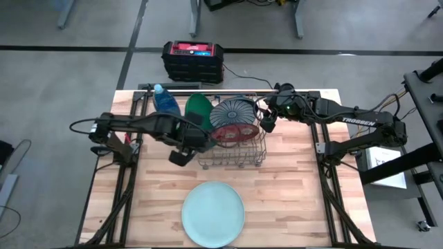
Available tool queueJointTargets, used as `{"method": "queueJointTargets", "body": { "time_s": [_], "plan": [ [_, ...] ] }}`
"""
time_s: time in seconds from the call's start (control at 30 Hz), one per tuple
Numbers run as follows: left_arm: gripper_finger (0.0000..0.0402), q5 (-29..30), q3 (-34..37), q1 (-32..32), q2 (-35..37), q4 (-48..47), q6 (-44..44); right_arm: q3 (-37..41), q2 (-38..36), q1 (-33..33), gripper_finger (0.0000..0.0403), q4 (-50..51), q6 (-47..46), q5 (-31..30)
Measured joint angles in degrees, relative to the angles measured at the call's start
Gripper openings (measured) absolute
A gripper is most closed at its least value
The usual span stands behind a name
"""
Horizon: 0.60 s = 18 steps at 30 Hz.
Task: Sort dishes
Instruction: Put the green plate into the gray dishwasher rack
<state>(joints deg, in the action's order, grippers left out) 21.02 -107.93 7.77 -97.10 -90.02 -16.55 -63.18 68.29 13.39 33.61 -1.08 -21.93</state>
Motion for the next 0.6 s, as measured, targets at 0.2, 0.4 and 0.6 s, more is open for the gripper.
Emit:
{"method": "queueJointTargets", "body": {
  "time_s": [0.2, 0.4, 0.6],
  "plan": [
    [0.0121, 1.0, 5.7, -1.3, 2.7, 0.0, 0.7, 0.0, 0.0, 0.0, 0.0179, -1.3, 0.0, 0.0],
    [0.0121, 4.9, 8.9, -1.9, 2.7, 1.2, -3.2, 0.0, 0.0, 0.0, 0.0179, -2.6, -0.5, 0.0],
    [0.0121, 5.5, 8.2, -2.0, 2.5, 1.4, -4.1, 0.0, 0.0, 0.0, 0.0179, -2.6, -0.9, 0.0]
  ]
}}
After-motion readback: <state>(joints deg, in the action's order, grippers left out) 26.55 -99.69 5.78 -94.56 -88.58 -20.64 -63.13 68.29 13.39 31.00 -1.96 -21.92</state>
